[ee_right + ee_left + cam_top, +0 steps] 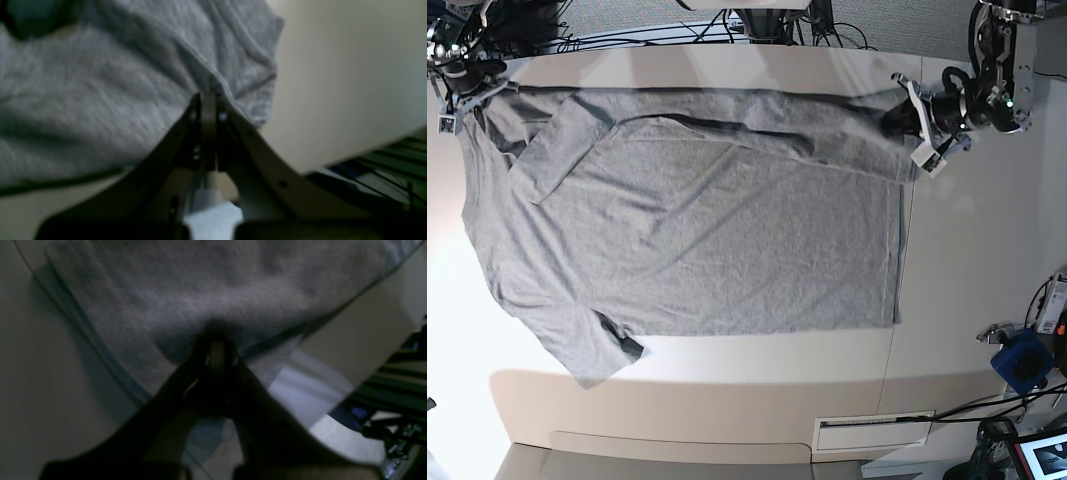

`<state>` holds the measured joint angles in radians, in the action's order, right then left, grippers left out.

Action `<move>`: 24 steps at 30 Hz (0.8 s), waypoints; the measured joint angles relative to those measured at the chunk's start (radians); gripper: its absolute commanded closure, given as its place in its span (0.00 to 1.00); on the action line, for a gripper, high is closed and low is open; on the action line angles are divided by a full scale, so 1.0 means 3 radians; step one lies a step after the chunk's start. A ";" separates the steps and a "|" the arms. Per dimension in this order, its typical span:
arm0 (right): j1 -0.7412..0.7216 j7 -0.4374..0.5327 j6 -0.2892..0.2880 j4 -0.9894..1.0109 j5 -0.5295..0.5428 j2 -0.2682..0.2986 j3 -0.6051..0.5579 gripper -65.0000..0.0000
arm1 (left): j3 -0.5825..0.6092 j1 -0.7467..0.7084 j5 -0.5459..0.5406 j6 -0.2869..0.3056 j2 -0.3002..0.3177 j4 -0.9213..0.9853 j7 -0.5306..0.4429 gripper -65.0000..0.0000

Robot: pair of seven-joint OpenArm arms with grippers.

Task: Fold the T-shirt properly
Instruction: 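Regrasp the collar-side edge with both grippers and drag it taut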

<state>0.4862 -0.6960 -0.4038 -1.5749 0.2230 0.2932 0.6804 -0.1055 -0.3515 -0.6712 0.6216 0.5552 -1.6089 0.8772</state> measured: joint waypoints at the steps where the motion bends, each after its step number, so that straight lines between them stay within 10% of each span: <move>1: 0.0020 -0.0001 -0.0001 -0.0011 -0.0005 0.0000 0.0000 1.00 | -0.0028 -0.0043 -0.0025 0.0014 0.0009 -0.0001 0.0003 1.00; 24: 0.0235 -0.0131 0.0000 -0.0057 0.0301 0.0010 0.0004 1.00 | -0.0529 -0.0458 -0.0278 0.0140 0.0048 -0.0003 0.0202 1.00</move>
<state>0.5568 -0.7353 -0.4038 -1.5921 0.3134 0.2962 0.6815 -0.2642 -0.4889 -0.7547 0.6636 0.5697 -1.6096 0.9379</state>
